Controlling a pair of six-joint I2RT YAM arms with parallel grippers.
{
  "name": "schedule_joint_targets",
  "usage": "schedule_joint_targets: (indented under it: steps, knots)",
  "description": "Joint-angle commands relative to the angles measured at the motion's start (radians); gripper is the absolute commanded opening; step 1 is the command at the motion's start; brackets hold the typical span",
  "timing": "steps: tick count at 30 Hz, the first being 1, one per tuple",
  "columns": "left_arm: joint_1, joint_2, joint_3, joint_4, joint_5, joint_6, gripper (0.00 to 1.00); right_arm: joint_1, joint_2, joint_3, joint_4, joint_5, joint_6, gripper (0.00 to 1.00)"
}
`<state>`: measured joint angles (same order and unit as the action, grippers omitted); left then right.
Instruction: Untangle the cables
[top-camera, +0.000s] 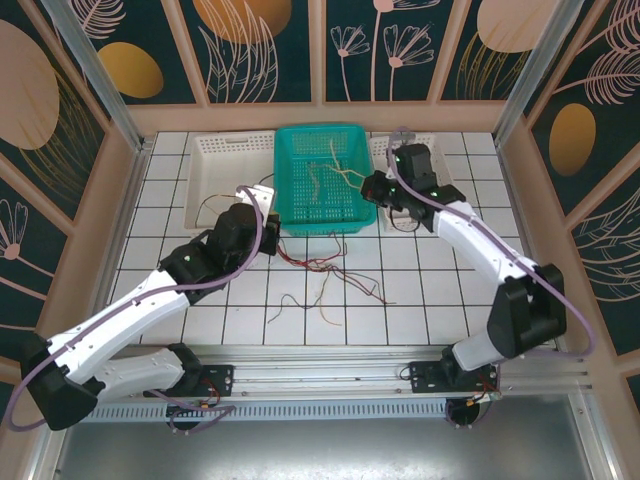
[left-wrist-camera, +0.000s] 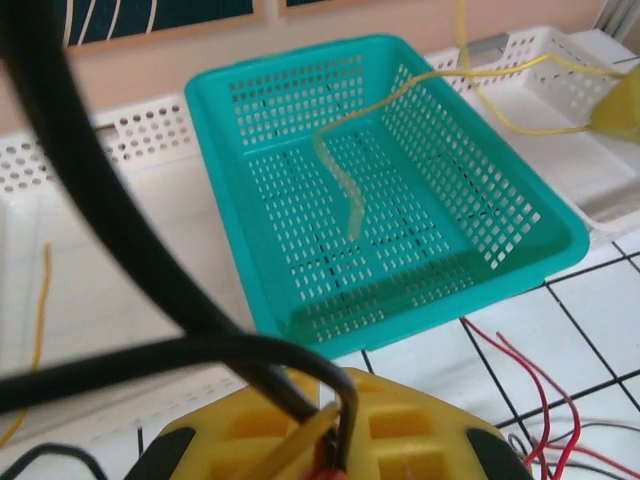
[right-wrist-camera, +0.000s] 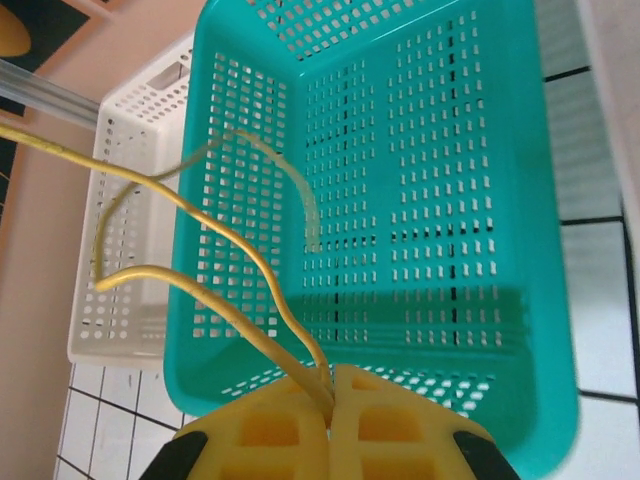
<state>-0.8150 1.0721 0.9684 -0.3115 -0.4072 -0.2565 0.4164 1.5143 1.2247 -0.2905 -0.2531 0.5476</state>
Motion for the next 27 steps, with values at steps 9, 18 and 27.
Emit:
schedule_joint_targets:
  steps: [9,18,27]
  knots:
    - [0.006,-0.142,-0.172,0.188,0.0,0.02,0.0,0.03,0.312,0.178,-0.041,0.13,-0.041,0.0]
    - [0.005,-0.117,-0.186,0.197,-0.006,0.029,0.0,0.057,0.448,0.327,-0.121,0.202,-0.063,0.0]
    - [0.005,-0.118,-0.189,0.199,-0.009,0.03,0.0,0.1,0.417,0.326,-0.13,0.264,-0.083,0.23]
